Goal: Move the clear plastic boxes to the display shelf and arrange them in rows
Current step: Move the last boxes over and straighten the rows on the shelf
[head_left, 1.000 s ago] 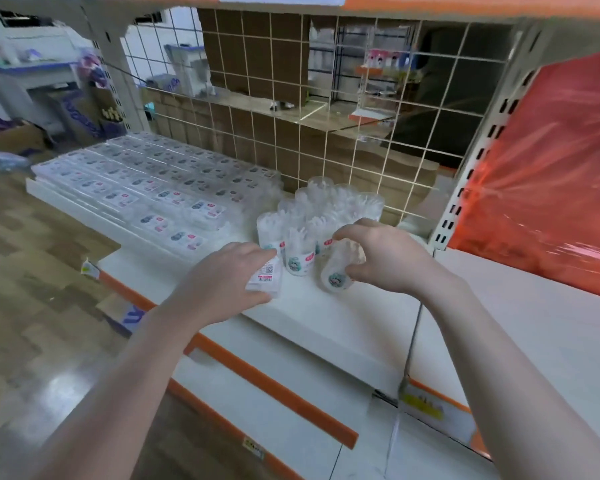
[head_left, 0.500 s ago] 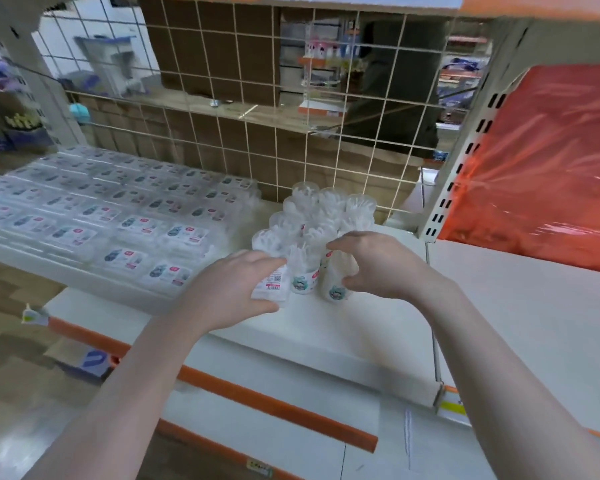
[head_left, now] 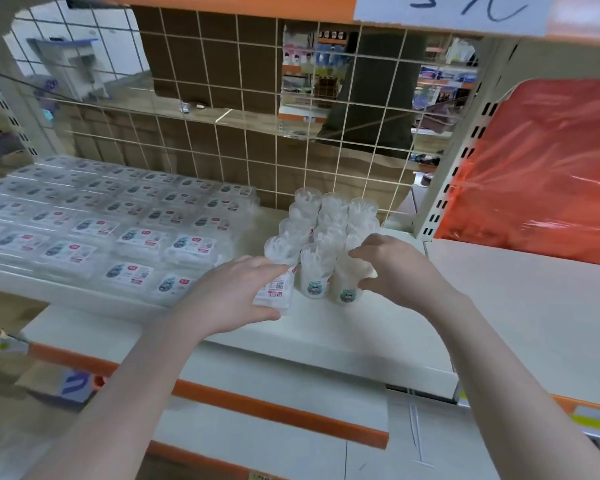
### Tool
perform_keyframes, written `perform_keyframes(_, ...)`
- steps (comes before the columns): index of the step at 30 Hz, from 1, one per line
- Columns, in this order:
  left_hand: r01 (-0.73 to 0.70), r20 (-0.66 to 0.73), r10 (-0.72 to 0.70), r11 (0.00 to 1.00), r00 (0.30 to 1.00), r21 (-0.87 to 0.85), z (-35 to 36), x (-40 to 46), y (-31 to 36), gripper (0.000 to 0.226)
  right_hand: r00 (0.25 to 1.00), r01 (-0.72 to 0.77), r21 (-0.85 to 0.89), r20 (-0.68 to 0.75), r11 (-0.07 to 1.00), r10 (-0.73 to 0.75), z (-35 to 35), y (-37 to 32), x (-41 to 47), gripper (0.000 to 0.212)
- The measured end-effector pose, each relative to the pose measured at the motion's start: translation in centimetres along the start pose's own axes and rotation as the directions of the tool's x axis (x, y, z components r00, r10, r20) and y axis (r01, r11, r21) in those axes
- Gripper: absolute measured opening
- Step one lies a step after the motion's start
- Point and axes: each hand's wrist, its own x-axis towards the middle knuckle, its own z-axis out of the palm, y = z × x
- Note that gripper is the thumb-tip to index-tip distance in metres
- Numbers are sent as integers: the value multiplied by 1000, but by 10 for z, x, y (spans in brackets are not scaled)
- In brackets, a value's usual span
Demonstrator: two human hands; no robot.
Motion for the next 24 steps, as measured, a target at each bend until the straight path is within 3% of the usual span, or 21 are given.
perform_keyframes(24, -35, 7, 35, 999, 999, 8, -8, -14, -30, 69, 978, -142, -159, -176, 977, 114, 17, -25, -9, 35)
